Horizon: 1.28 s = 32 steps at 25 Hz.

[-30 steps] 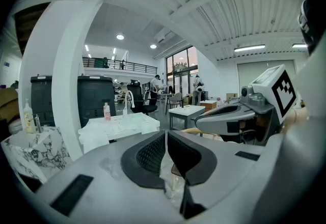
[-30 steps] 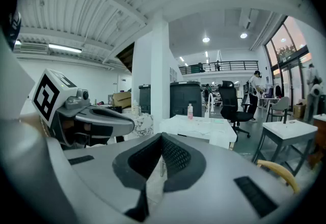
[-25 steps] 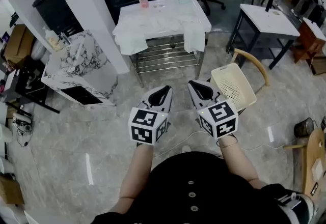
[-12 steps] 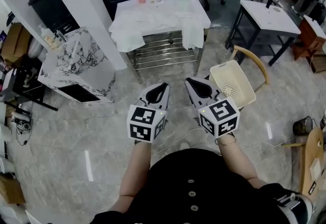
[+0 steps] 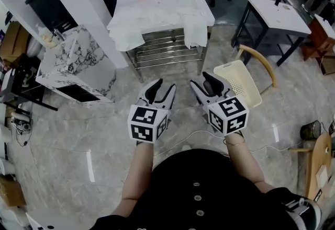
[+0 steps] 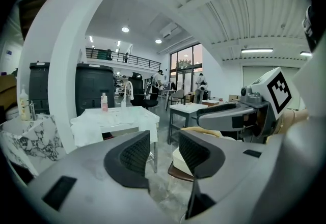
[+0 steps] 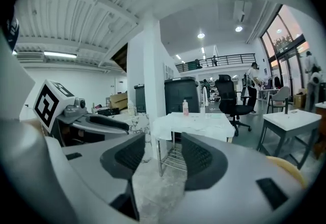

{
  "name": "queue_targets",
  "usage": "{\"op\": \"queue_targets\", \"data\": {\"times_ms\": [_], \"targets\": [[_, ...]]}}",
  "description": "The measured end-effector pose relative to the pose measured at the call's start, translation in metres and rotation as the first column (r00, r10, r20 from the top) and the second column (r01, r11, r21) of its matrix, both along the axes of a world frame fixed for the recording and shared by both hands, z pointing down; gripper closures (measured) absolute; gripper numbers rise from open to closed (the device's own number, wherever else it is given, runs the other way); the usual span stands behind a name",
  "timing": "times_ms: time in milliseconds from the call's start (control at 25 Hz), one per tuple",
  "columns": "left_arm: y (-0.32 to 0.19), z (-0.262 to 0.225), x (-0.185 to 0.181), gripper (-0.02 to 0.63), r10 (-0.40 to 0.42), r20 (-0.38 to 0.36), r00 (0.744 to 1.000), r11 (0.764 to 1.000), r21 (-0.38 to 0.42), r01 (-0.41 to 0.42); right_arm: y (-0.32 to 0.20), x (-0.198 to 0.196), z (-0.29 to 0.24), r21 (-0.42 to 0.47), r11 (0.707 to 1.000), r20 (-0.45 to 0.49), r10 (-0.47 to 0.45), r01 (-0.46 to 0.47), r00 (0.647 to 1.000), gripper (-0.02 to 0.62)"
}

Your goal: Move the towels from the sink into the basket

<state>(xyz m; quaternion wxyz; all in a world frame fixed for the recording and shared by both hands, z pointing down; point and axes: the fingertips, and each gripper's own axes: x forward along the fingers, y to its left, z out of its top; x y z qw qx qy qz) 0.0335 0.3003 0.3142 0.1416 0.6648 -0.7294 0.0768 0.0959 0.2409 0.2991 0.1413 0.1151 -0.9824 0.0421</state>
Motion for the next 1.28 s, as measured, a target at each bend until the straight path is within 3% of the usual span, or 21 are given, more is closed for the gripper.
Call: {"op": "queue_targets", "data": {"times_ms": [40,200,360,760,1000,1280], "targets": [[-0.003,0.001,0.000,0.445,-0.002,0.001,1.000,1.000,0.001,0.002,-0.005,0.001,0.000,0.001,1.000,0.006,0.009,-0.009,1.000,0.364],[-0.013,0.003,-0.003,0.394,-0.009,-0.010,1.000,1.000,0.015,0.010,-0.014,0.002,0.001,0.008,1.000,0.027,-0.005,0.004,1.000,0.310],[-0.027,0.005,-0.009,0.393,-0.008,-0.012,1.000,1.000,0.009,0.008,-0.028,0.000,0.013,-0.038,0.999,0.009,-0.005,0.005,1.000,0.305],[-0.072,0.015,-0.049,0.393,0.024,-0.053,0.998,1.000,0.020,-0.023,-0.070,-0.040,0.033,-0.034,0.999,-0.044,0.007,-0.008,0.999,0.305],[-0.119,0.018,-0.105,0.393,0.046,-0.063,0.997,0.998,0.053,-0.042,-0.115,-0.087,0.034,-0.020,0.999,-0.029,0.050,-0.050,0.998,0.319],[-0.194,0.022,-0.181,0.393,0.170,-0.040,0.985,0.985,0.033,-0.169,-0.195,-0.165,0.028,-0.038,0.987,0.006,0.159,-0.158,0.987,0.331]]}}
